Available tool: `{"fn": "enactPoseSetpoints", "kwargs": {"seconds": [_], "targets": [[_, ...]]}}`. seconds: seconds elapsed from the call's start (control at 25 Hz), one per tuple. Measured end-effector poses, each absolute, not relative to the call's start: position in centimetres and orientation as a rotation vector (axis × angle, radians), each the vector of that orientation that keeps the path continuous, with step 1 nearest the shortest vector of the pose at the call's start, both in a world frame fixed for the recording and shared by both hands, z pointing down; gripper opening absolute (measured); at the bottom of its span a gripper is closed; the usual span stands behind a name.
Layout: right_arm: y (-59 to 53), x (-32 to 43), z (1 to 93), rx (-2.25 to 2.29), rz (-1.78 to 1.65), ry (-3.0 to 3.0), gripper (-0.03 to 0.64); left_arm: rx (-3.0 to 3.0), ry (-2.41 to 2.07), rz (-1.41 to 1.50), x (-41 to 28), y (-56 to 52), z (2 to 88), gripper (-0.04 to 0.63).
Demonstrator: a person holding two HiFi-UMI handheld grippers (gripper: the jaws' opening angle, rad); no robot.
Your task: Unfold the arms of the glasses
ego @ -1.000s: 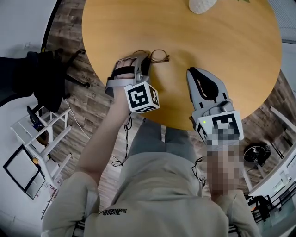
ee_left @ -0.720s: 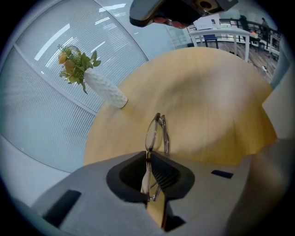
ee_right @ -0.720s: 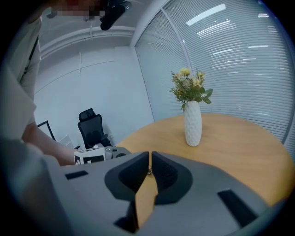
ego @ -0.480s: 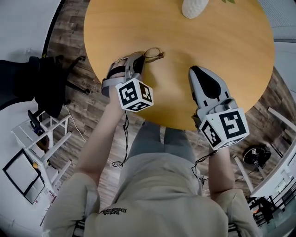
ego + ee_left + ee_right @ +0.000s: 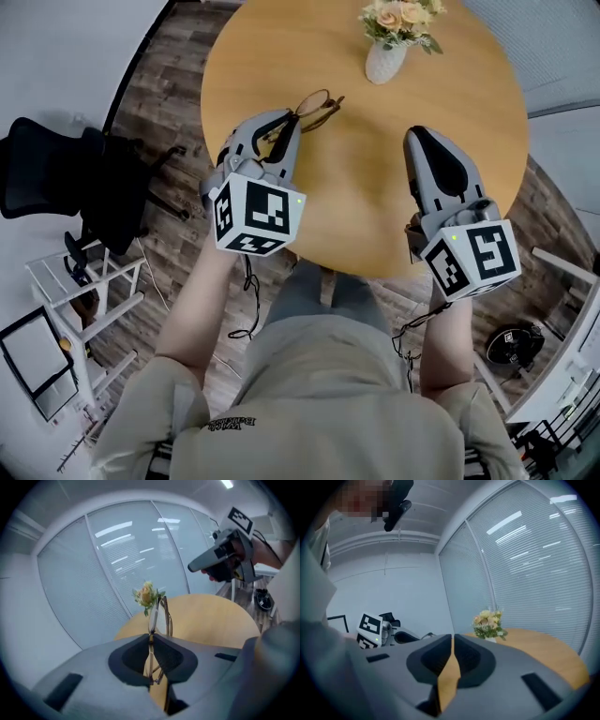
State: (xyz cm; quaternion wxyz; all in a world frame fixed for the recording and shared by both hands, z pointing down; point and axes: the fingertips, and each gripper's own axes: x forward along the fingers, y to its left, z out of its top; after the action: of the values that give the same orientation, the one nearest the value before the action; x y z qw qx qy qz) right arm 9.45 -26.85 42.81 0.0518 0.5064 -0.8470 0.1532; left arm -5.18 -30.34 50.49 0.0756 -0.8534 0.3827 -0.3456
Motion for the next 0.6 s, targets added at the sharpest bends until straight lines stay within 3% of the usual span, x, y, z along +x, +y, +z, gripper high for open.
{"fn": "enactPoseSetpoints", "kwargs": {"seconds": [0.6], "targets": [[-24.0,8.5,23.7,1.560,0.093,-2.854,0.038,-2.765,1.440,-0.331,-6.4,-26.9,32.4,0.043]]}}
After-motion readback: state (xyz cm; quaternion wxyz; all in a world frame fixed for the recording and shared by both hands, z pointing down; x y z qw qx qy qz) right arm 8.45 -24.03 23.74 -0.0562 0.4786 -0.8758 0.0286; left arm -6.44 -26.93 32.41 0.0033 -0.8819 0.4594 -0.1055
